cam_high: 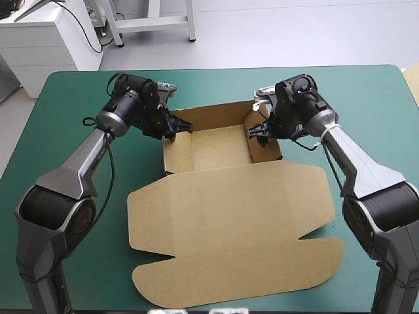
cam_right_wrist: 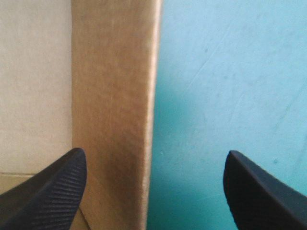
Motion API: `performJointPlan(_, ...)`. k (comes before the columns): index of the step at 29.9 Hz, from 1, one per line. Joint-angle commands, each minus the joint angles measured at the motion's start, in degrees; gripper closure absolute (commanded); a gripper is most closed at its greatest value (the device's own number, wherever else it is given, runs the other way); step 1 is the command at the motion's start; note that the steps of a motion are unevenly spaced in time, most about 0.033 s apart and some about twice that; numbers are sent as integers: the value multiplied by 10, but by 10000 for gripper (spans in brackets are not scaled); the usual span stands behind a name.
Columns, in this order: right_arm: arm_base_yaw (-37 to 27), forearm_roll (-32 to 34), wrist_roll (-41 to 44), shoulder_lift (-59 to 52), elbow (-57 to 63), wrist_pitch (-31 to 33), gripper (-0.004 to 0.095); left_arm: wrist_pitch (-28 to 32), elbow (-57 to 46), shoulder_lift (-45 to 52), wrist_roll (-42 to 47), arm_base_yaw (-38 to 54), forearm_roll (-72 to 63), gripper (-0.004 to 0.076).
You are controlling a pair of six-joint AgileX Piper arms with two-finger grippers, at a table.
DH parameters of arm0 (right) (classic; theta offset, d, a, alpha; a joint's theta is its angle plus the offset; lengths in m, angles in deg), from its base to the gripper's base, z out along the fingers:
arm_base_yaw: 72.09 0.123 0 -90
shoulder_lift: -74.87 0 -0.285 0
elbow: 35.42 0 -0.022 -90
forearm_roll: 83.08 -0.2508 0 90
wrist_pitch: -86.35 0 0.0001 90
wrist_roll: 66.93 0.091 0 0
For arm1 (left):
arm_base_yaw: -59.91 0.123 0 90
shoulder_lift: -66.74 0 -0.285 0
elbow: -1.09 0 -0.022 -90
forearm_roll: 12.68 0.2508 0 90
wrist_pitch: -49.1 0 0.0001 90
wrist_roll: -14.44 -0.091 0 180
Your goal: Fold the box
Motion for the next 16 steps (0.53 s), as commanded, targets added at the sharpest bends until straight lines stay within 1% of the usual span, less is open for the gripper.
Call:
performJointPlan(1,-3,26,3,-33,-60,4,175,-32,60,32,-1,-2,14,396)
performJointPlan(3,-3,26,7,-33,-90,4,177,-32,82,33,-2,-2,18,398)
performJointPlan(5,-3,4,6,-36,-106,5,182,-32,99,39,-2,-2,14,398)
performJointPlan(7,-3,-26,-11,-49,-101,5,185,-32,113,50,-2,-2,3,397)
performJointPlan(9,-3,-33,-13,-59,-91,5,185,-32,122,64,-2,-2,-3,408)
performJointPlan(10,-3,-33,-13,-63,-87,5,185,-32,123,75,-7,-2,-6,435)
performJointPlan(12,-3,-20,-13,-68,-79,5,185,-32,123,96,-33,-2,-17,540)
performJointPlan(14,-3,-4,-13,-67,-74,5,185,-32,120,121,-70,-2,-32,710)
performJointPlan(16,-3,1,-14,-65,-71,5,185,-32,106,150,-89,-3,-46,729)
